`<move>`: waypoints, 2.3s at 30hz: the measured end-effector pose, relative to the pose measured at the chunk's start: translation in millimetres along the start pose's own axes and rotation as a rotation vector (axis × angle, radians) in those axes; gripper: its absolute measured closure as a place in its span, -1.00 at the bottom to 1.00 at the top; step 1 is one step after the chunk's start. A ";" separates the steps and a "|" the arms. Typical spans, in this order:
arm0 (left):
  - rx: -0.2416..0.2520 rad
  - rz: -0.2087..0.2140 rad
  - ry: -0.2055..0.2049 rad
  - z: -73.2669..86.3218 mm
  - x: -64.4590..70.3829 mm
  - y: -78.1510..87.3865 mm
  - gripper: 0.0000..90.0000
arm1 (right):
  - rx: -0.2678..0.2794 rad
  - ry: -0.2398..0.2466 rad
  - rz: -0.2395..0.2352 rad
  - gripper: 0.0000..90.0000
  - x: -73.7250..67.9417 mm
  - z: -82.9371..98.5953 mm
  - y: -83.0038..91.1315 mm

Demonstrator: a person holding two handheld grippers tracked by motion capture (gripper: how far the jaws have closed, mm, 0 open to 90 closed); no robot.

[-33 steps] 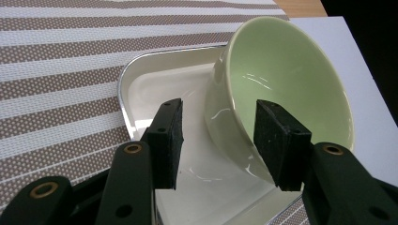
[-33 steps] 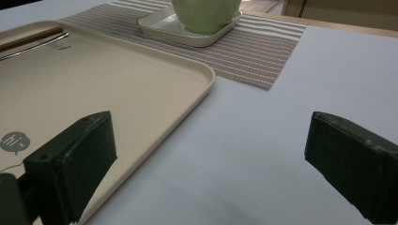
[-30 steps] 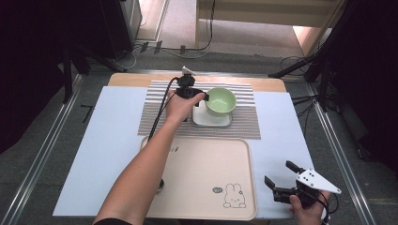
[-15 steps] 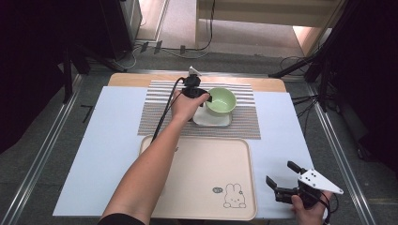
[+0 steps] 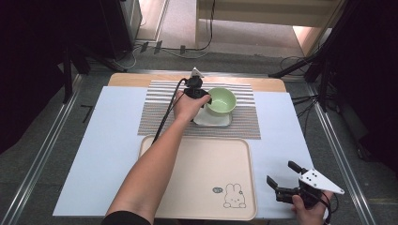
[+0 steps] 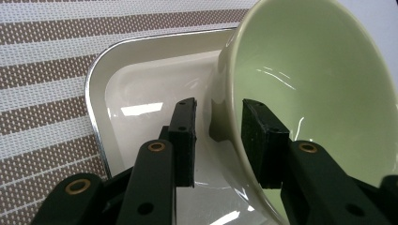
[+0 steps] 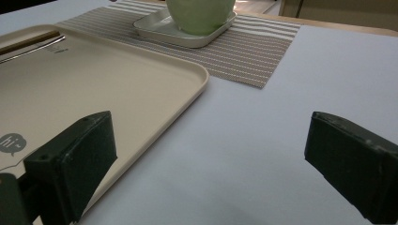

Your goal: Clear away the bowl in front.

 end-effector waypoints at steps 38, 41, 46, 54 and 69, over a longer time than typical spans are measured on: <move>-0.054 -0.086 0.032 -4.4 3.5 0.7 0.87 | -0.003 -0.006 0.004 -0.94 0.9 1.2 0.1; -0.049 -0.080 0.021 -4.2 3.8 3.1 0.87 | -0.002 -0.005 0.004 -0.94 0.8 1.1 -0.2; -0.050 -0.083 -0.013 -3.9 4.1 12.1 0.87 | -0.004 -0.001 0.001 -0.94 -0.5 0.6 -0.9; -0.051 -0.041 -0.013 0.2 0.2 26.1 0.87 | -0.001 0.000 -0.001 -0.94 -1.7 -0.4 -1.7; -0.075 0.002 -0.057 20.4 -10.6 49.7 0.87 | -0.013 0.013 -0.009 -0.94 -6.2 -2.2 -5.5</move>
Point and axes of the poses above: each handheld gripper's, and its own axes: y roughly backward along the jaws, z roughly out of its underside, x roughly to its right, the point moved 4 cm from there along -y, roughly forward along the jaws, and after that the axes turned 10 degrees about y, right-handed, at the moved point
